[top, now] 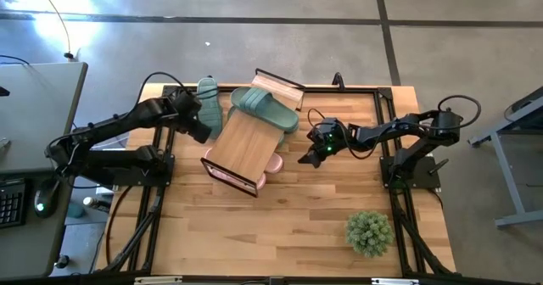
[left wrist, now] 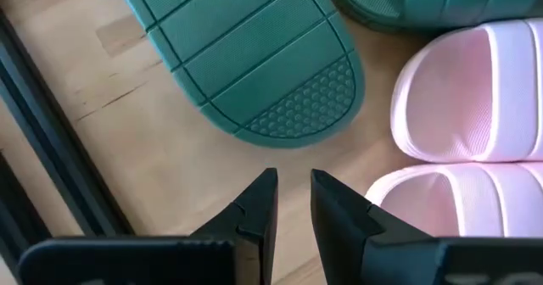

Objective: Pick and place slides into the shelf
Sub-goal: Put the green slide on the shelf

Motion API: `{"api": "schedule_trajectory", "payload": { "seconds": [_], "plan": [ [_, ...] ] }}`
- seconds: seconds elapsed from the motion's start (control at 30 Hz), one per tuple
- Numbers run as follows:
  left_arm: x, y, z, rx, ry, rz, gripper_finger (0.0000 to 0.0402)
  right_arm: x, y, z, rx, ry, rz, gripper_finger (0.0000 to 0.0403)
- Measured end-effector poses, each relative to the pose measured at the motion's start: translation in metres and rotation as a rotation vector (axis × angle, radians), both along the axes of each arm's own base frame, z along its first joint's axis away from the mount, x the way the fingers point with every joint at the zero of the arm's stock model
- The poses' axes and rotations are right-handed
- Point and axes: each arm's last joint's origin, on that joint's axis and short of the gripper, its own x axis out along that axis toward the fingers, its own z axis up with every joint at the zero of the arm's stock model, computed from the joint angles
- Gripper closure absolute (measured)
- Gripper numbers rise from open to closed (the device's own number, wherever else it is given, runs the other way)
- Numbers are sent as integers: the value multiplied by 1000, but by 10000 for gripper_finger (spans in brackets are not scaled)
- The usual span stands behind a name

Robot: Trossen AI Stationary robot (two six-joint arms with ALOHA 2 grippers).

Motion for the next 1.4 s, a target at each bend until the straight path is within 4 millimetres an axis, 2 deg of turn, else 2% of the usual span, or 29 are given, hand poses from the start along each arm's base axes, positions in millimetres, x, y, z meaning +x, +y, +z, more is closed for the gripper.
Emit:
{"api": "schedule_trajectory", "payload": {
  "seconds": [0.37,0.7,0.9,1.1,1.23,1.33,1.4],
  "plan": [
    [4,1,-27,-21,-102,22,341,0,0,0,-19,-8,22,402],
    [7,1,-28,-58,-179,57,341,0,1,0,-22,-15,42,402],
    [9,-8,-25,91,-139,303,341,0,1,0,-26,-16,45,402],
    [10,-16,-23,225,-102,424,341,0,1,0,-27,-17,51,402],
    [4,-19,-26,220,-78,564,341,0,1,0,-30,-18,53,402],
    [5,-20,-27,169,-133,671,341,0,1,0,-43,-24,62,402],
    [9,-19,-27,134,-190,681,341,0,1,0,-50,-27,68,402]
  ]
}}
